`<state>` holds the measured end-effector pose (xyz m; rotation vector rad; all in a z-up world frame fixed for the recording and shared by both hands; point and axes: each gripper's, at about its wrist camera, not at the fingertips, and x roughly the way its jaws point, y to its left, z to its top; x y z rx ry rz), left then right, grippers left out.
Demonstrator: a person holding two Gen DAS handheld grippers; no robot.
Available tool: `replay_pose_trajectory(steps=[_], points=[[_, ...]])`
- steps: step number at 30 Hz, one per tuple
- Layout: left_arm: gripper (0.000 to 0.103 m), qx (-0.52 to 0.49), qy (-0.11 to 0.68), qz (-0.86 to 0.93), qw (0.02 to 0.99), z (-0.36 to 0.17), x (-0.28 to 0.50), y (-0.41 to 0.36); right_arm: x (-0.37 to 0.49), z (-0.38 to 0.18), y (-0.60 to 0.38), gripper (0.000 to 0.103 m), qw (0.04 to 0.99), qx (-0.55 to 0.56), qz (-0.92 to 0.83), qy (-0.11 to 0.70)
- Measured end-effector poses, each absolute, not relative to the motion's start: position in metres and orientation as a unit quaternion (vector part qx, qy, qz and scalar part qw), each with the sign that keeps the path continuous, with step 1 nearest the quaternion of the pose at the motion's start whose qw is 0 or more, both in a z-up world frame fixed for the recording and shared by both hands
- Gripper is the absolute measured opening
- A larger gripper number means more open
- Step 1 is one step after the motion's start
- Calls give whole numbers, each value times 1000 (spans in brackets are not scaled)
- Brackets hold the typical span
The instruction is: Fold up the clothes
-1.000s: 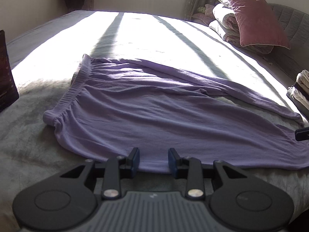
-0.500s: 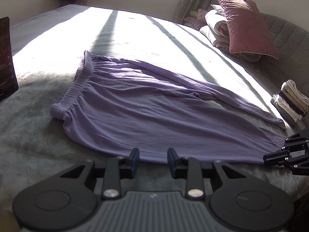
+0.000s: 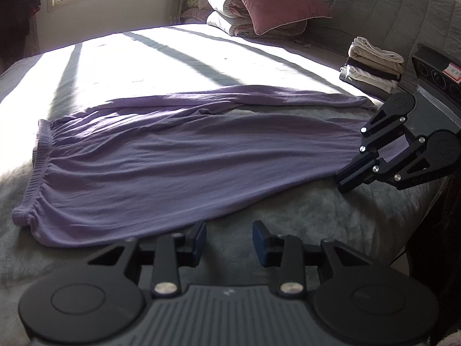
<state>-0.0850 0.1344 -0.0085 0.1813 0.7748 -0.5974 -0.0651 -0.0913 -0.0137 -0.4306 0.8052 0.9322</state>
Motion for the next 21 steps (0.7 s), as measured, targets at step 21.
replay_pose_trajectory(steps=[21], points=[[36, 136, 328, -270, 895, -12, -79, 107, -44, -15, -99, 19, 825, -187, 395, 359]])
